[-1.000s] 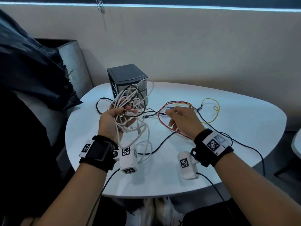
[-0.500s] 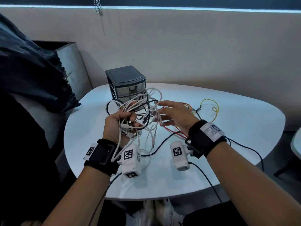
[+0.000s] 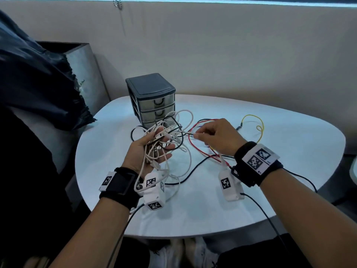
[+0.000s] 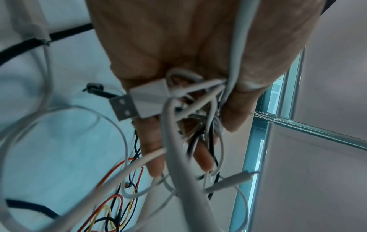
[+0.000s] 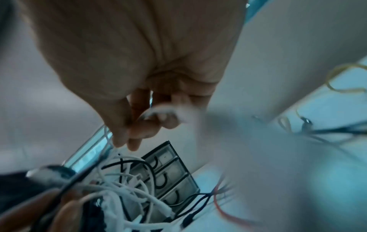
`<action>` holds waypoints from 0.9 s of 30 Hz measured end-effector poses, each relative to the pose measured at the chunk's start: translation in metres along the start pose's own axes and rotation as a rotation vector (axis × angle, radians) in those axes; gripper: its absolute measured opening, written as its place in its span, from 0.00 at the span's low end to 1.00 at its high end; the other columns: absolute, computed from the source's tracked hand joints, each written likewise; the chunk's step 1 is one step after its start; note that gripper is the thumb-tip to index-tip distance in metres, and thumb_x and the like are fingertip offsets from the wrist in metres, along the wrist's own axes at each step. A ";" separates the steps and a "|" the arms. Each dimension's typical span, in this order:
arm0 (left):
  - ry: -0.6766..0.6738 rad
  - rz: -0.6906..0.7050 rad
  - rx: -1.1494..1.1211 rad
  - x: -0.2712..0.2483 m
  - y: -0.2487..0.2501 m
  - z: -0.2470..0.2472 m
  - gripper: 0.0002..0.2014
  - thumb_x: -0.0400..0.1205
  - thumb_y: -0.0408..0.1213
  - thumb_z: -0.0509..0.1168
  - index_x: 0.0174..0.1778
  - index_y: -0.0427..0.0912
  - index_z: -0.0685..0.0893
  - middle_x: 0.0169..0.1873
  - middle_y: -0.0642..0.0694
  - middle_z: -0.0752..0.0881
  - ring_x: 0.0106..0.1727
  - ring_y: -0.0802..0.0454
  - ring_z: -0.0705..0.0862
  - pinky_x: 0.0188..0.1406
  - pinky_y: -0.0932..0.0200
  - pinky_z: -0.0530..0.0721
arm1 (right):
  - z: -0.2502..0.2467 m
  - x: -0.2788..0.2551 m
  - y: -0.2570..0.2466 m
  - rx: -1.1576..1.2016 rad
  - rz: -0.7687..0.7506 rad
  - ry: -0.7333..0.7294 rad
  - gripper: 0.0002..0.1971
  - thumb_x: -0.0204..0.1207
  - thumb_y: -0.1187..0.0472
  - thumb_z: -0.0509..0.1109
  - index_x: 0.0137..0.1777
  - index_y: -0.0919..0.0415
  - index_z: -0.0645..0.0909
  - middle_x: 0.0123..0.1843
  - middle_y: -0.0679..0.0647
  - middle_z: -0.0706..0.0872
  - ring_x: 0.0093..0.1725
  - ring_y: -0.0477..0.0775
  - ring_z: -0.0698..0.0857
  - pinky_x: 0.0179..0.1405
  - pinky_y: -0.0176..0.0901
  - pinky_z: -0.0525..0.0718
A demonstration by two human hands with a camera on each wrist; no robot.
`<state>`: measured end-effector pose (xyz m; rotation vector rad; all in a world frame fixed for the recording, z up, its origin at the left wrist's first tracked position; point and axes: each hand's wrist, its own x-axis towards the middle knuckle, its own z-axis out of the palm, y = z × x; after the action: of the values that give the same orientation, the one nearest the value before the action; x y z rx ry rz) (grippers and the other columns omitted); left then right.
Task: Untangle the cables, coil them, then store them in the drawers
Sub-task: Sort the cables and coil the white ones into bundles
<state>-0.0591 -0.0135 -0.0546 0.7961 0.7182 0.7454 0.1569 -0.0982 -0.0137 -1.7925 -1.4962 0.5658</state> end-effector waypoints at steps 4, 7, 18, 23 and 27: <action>-0.012 -0.030 0.041 0.002 -0.003 0.003 0.17 0.87 0.42 0.57 0.49 0.44 0.92 0.43 0.43 0.92 0.44 0.38 0.92 0.57 0.38 0.85 | -0.011 0.005 0.007 -0.146 0.004 0.118 0.12 0.77 0.56 0.75 0.32 0.44 0.84 0.22 0.33 0.81 0.27 0.35 0.79 0.34 0.36 0.74; -0.029 -0.064 0.044 0.002 -0.007 0.008 0.15 0.88 0.41 0.56 0.50 0.39 0.87 0.36 0.40 0.89 0.36 0.40 0.91 0.37 0.45 0.92 | -0.027 0.013 0.016 -0.199 0.057 0.297 0.10 0.77 0.53 0.74 0.34 0.48 0.85 0.33 0.43 0.88 0.39 0.46 0.86 0.45 0.42 0.82; -0.002 -0.021 0.073 0.006 -0.011 0.014 0.17 0.89 0.44 0.57 0.55 0.37 0.87 0.46 0.40 0.89 0.42 0.40 0.91 0.46 0.46 0.91 | -0.036 0.006 0.028 -0.186 0.188 0.270 0.07 0.76 0.55 0.74 0.39 0.55 0.88 0.39 0.49 0.89 0.44 0.54 0.87 0.41 0.39 0.77; -0.013 -0.006 0.052 0.000 -0.010 0.017 0.24 0.88 0.55 0.54 0.60 0.40 0.86 0.49 0.41 0.91 0.44 0.42 0.91 0.55 0.45 0.84 | -0.002 -0.009 0.011 -0.130 0.066 0.524 0.06 0.76 0.54 0.73 0.52 0.52 0.87 0.50 0.48 0.89 0.46 0.50 0.86 0.55 0.51 0.84; 0.026 0.018 0.072 -0.004 -0.011 0.025 0.33 0.86 0.64 0.51 0.64 0.39 0.85 0.52 0.39 0.90 0.49 0.40 0.87 0.49 0.47 0.83 | 0.040 -0.027 -0.024 -0.205 -0.308 0.347 0.06 0.75 0.52 0.74 0.45 0.52 0.89 0.45 0.47 0.88 0.48 0.50 0.82 0.49 0.48 0.81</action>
<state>-0.0384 -0.0306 -0.0499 0.8603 0.7652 0.7500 0.1063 -0.1125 -0.0244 -1.6584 -1.5808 -0.0529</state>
